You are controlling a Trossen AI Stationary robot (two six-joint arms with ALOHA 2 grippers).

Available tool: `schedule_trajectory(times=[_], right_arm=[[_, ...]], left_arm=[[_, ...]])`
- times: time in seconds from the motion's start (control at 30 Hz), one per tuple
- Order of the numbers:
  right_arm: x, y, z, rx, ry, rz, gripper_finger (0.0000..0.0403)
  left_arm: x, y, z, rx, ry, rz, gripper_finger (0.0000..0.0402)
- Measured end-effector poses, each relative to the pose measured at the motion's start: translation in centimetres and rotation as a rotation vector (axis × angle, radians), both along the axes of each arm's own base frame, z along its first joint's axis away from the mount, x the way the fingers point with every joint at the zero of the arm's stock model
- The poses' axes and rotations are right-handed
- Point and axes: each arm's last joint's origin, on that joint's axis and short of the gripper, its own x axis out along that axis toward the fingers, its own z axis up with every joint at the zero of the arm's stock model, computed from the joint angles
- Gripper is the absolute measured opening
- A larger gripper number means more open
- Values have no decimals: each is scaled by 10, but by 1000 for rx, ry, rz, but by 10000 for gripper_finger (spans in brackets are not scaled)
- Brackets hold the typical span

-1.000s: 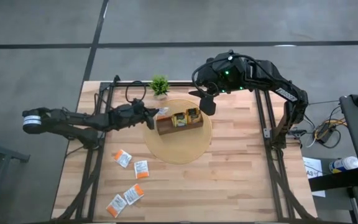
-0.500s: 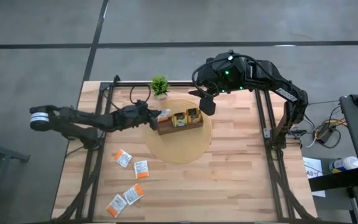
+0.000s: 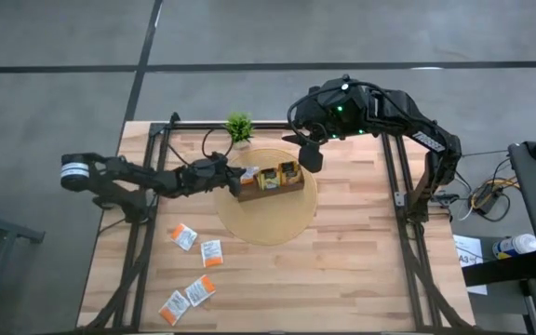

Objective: Pick & Place Tea
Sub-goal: Put the white tea bag into the left section of the wooden organizer

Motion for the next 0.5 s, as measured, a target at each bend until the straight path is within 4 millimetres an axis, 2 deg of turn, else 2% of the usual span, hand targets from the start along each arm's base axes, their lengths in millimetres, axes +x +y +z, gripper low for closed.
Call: schedule_trajectory(times=[0.27, 0.5], right_arm=[[0, 0, 0, -12, 3, 5, 119], [0, 0, 0, -14, 3, 7, 118]], left_arm=[[4, 1, -12, -27, 34, 6, 6], [8, 2, -17, -47, 49, 11, 56]])
